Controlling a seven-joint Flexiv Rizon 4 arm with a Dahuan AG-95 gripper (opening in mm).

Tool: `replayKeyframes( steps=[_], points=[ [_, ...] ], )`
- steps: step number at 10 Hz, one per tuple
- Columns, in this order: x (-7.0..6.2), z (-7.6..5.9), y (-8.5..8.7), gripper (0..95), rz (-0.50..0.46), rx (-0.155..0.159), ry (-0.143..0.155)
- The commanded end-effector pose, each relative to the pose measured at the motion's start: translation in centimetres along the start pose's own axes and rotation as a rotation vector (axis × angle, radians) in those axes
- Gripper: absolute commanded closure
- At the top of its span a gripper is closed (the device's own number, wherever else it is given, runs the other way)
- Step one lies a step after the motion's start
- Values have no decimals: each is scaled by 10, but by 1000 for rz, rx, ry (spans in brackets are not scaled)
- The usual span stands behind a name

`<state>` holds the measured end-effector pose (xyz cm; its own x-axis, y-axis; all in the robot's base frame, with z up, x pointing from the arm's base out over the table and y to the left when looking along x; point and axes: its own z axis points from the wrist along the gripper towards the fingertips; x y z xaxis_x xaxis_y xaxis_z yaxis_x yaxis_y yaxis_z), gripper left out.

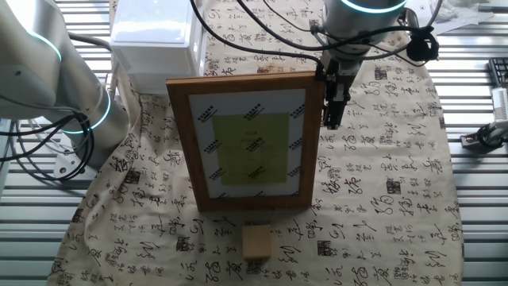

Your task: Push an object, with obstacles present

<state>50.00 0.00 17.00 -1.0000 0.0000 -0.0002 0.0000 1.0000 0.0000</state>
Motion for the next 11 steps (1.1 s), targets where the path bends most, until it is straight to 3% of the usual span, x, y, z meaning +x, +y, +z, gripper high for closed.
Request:
replayKeyframes(
  steps=[1, 11],
  points=[
    [0, 0, 0, 950, -143, -54, -14],
    [0, 0, 0, 950, -142, -54, -12]
  ],
)
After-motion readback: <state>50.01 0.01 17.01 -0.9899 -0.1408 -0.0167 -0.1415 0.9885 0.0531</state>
